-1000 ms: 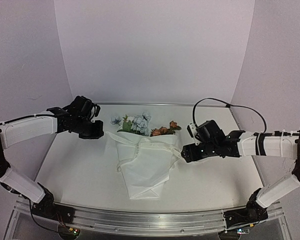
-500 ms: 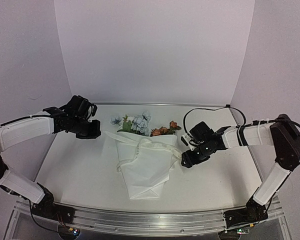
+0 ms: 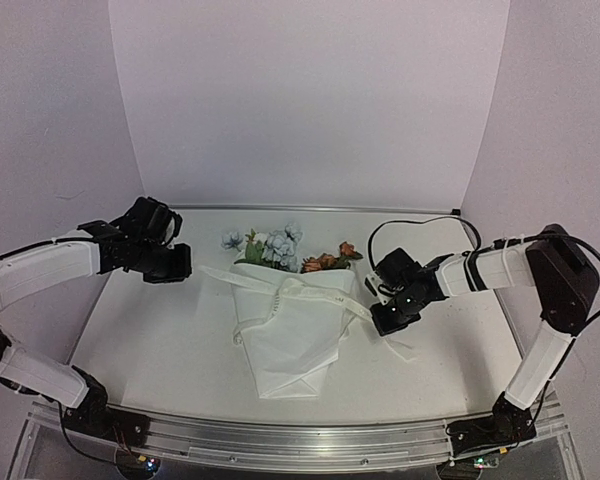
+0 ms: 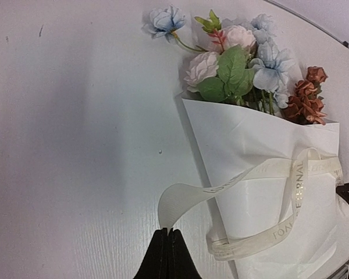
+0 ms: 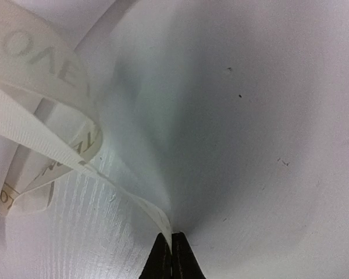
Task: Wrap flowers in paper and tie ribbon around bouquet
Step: Adjust the ribbon at the center of the board.
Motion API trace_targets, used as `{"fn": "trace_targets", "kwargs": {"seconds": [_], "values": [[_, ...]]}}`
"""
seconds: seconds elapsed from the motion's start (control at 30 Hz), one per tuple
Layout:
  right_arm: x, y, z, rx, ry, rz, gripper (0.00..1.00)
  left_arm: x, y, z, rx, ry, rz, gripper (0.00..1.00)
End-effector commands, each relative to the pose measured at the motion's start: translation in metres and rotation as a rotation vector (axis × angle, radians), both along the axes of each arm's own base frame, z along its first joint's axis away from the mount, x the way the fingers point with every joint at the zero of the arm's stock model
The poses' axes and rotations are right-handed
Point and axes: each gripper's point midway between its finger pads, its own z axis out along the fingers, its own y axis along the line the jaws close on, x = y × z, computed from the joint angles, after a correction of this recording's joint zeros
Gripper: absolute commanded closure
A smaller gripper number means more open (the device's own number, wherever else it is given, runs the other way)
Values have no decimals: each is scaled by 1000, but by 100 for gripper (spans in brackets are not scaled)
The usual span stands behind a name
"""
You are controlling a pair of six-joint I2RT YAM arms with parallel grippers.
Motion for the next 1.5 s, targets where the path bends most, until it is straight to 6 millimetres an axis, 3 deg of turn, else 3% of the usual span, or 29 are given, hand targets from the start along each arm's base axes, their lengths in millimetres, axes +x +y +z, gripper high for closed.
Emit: {"fn": "trace_targets", "kwargs": {"seconds": [0.0,0.3,0.57,0.7,0.8,0.93,1.2,1.33,1.47], "values": [[8,-11,22,-24,-67,-58,100,2,32,8,33,-48,148,100],[-6,-63,53,-184,-122,-192,100,-6,98,-27,101,-36,405,100],[-27,-116,63,-347,-164,-332,100,-16,145,-75,-32,98,619,100],[-38,-132,65,-376,-166,-387,100,-13,162,-87,-89,131,684,100],[-45,-137,65,-374,-163,-403,100,-8,167,-93,-113,150,702,100],[-52,-128,55,-331,-107,-384,100,-2,165,-105,-171,188,720,100],[-48,-125,50,-346,-100,-359,100,-7,155,-143,-363,331,773,99],[-43,-111,51,-294,-85,-339,100,-8,146,-139,-466,339,809,72],[-41,-104,53,-265,-86,-332,100,-12,151,-120,-499,290,864,39]]}}
